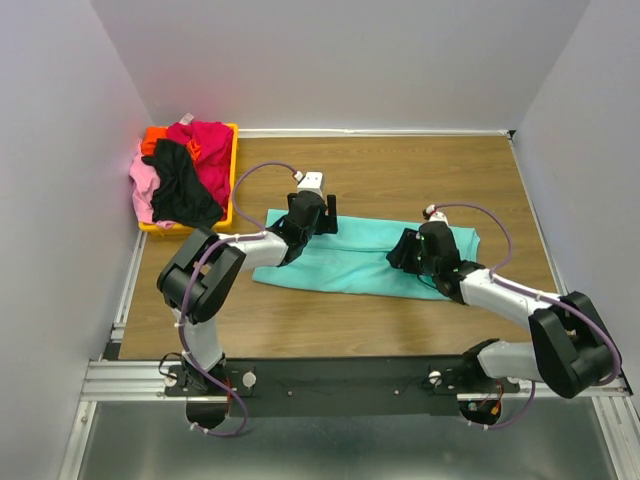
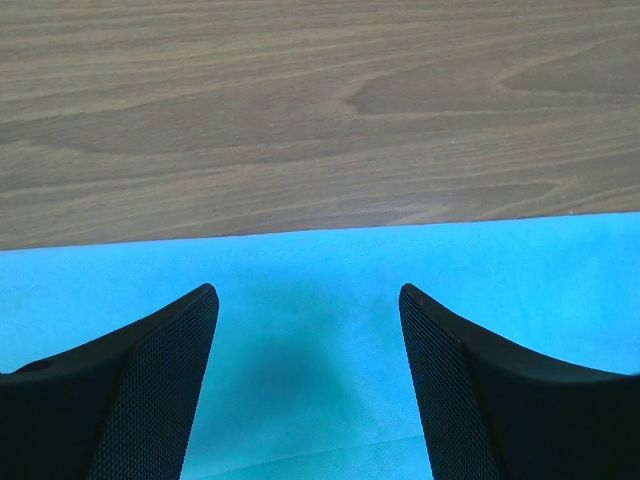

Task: Fold and stack the t-shirts
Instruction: Fold the tshirt

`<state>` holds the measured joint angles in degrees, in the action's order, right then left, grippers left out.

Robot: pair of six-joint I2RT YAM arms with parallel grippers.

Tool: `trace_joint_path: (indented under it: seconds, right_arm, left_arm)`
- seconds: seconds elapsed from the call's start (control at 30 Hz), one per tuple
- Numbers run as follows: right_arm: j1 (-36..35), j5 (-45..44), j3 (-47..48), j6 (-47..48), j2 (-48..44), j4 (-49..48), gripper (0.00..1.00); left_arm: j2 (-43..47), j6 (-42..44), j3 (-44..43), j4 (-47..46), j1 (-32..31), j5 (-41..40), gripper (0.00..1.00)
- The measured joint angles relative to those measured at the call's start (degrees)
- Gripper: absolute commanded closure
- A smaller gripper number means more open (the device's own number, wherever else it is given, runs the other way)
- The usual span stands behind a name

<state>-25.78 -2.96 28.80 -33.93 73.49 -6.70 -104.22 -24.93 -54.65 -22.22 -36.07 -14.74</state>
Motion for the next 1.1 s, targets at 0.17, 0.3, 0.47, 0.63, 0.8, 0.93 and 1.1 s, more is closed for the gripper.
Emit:
trace_joint_path:
  seconds: [0.17,0.3,0.47,0.63,0.8,0.93,1.1]
  right_arm:
    - [-0.92,0.92,-0.92,-1.22,-0.55,-0.13,0.47]
    - [-1.40,0.96,-1.20,-2.19,-1.11,0.13,0.45]
    - [-2.86,1.31,-1.88,-3.37,-5.53,2.49,0.44]
    - [-4.00,1.09,-2.21,-3.54,-12.31,7.02,0.44]
    - [-4.17,-1.44,-2.34,-3.04,-16.33,10.51,0.41]
    - [-4.17,-6.03,-1.90,-2.54,-15.23,11.61,0.39]
    - [-4.17,-11.41,0.81,-1.92,-9.33,12.61,0.39]
  left_arm:
    - [-0.11,0.00,-0.02,0.00,0.00,0.13,0.19]
    - [-0.50,0.00,0.00,0.04,0.00,0.33,0.19]
    - [-0.90,0.02,0.00,0.07,-0.02,0.44,0.19]
    - [-0.90,0.02,-0.02,0.09,-0.02,0.48,0.19]
    - [-0.90,0.04,-0.02,0.09,-0.02,0.52,0.19]
    - [-0.90,0.07,-0.02,0.09,0.00,0.52,0.19]
    - [-0.92,0.20,-0.02,0.09,0.00,0.63,0.19]
